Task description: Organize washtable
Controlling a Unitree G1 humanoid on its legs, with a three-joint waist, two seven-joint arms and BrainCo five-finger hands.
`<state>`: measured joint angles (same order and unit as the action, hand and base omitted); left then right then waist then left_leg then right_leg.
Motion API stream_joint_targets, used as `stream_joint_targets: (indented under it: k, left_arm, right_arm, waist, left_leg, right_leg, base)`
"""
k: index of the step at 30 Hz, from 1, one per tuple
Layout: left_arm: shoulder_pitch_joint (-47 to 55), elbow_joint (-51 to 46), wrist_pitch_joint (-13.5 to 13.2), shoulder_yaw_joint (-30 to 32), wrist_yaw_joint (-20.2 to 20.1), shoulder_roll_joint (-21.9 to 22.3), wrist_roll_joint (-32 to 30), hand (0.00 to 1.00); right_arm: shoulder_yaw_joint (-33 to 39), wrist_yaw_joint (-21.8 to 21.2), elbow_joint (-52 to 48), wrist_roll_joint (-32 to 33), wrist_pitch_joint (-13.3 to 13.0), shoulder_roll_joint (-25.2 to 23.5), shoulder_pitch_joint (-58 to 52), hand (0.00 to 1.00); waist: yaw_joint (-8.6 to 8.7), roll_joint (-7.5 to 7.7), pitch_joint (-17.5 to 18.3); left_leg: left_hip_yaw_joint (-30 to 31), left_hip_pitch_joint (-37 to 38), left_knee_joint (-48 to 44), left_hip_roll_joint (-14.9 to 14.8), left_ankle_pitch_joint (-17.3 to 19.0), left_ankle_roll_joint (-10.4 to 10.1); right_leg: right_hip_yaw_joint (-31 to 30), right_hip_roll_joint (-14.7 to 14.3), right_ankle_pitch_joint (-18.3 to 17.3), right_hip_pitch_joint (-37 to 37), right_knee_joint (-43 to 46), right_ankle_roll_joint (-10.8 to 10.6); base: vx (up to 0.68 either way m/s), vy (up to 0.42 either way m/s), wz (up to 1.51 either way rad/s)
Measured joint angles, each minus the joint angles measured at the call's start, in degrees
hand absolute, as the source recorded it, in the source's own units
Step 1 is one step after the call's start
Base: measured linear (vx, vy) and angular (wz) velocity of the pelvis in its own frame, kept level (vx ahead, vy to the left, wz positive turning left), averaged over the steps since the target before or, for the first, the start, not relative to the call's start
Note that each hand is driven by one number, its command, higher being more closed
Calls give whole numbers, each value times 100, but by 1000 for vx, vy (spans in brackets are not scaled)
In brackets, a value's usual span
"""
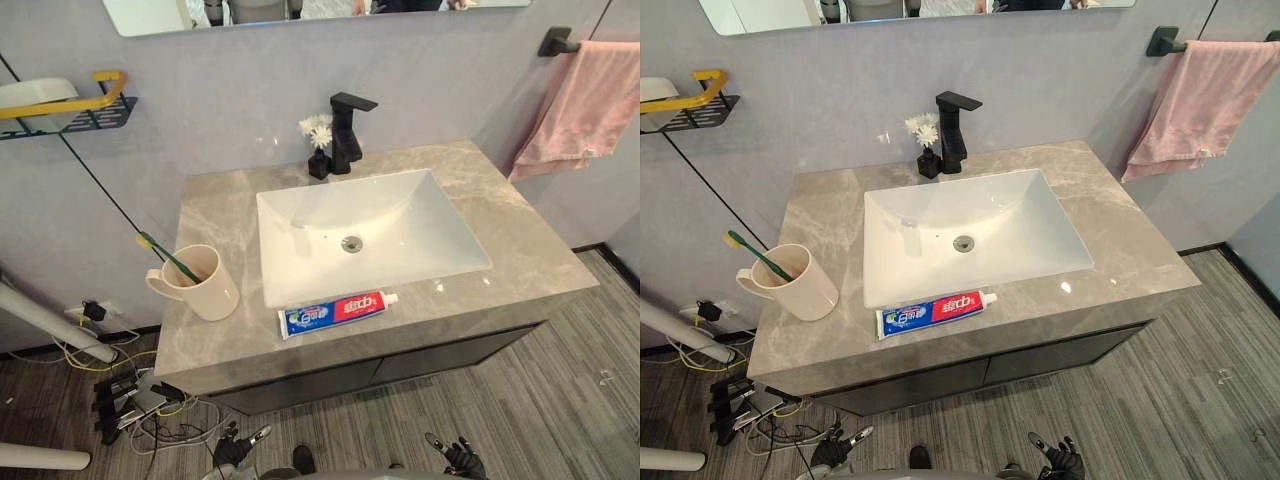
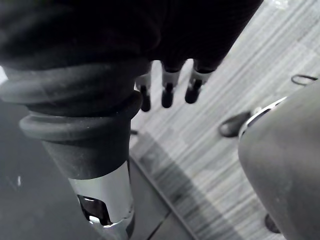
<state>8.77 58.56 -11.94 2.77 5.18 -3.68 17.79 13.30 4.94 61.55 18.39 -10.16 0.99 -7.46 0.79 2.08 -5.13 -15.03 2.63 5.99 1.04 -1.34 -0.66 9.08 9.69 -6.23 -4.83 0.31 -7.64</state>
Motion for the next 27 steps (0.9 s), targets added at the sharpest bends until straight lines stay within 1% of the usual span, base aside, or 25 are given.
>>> stream_joint_targets:
  k: [1,2,4,6,8,9,10,11,13,14,17,23,27]
  left_arm:
    - [-4,-2,0,0,1,-9,0,0]
    - [-9,-2,1,0,4,-21,-1,0]
    - [-23,-7,5,-22,11,-55,-1,0]
    - [-43,-9,24,-85,15,-105,-5,0]
    - [-73,-63,35,-83,33,-115,-5,0]
    - [-65,-52,133,-74,107,-120,-2,0]
    - [-6,-64,145,-73,131,-128,0,0]
    - [0,-78,149,-62,145,-127,5,0]
    - [21,-149,149,-66,144,-136,0,0]
    - [27,-182,148,-66,144,-134,0,0]
    - [35,-222,145,-72,138,-131,-4,0]
    - [59,-301,135,-93,109,-131,-72,0]
    - [57,-335,134,-92,100,-134,-162,0]
  right_arm:
    - [11,-2,0,0,0,0,-11,0]
    - [17,-3,-2,0,2,-3,-29,0]
    - [19,-7,-38,12,7,-29,-56,0]
    - [21,-13,-377,143,34,-79,-153,0]
    - [44,-12,-836,344,36,-65,-230,0]
    - [88,-14,-1244,484,26,-55,-304,0]
    - [246,-12,-1628,600,-3,-56,-354,0]
    - [323,-6,-1803,661,-30,-48,-371,0]
    - [707,6,-2407,816,-85,-23,-412,0]
    - [772,17,-2551,815,-101,-2,-436,0]
    - [1017,65,-2997,807,-267,151,-478,0]
    - [1540,212,-3514,790,-301,170,-633,0]
    - [1856,325,-4224,678,-309,244,-657,0]
  waist:
    - [-2,1,16]
    - [-9,26,25]
    - [-18,69,34]
    - [-11,83,41]
    - [-11,92,34]
    - [0,98,28]
    - [-9,97,27]
    - [-7,93,25]
    - [-18,111,19]
    - [-18,111,19]
    - [-24,109,19]
    - [-14,97,23]
    - [-1,91,29]
  left_leg:
    - [-1,6,-1,20,5,7]
    - [-2,14,-2,45,14,22]
    - [-54,17,-7,68,3,93]
    - [-136,44,-44,71,7,95]
    - [-251,112,-47,65,7,93]
    - [-290,176,-48,54,9,91]
    - [-332,209,-48,26,21,71]
    - [-342,211,-49,2,36,49]
    - [-346,217,-50,-67,54,21]
    - [-348,221,-50,-79,63,7]
    - [-417,209,-50,-110,99,-45]
    - [-511,131,-48,-113,122,-71]
    - [-528,84,-47,-118,127,-81]
  right_leg:
    - [5,23,36,-4,6,-16]
    - [8,46,77,-12,14,14]
    - [15,67,114,-27,-8,-25]
    - [16,74,116,-33,-32,-26]
    - [14,79,116,-79,-31,-26]
    - [15,74,117,-102,-27,-26]
    - [17,56,118,-101,-6,-24]
    - [22,44,125,-91,4,-14]
    - [31,15,128,-80,25,-9]
    - [31,6,128,-78,30,-9]
    - [18,-11,127,18,66,-8]
    - [-1,10,85,226,241,39]
    - [-1,13,83,314,305,37]
  base:
    - [93,47,8]
    - [112,36,5]
    - [179,21,-2]
    - [189,-10,-16]
    - [111,-23,-21]
    - [74,-43,-21]
    - [81,-54,-18]
    - [30,-46,-10]
    - [12,-46,-2]
    - [-17,-49,-5]
    - [-52,-33,-19]
    - [-78,-2,-9]
    - [-36,3,-3]
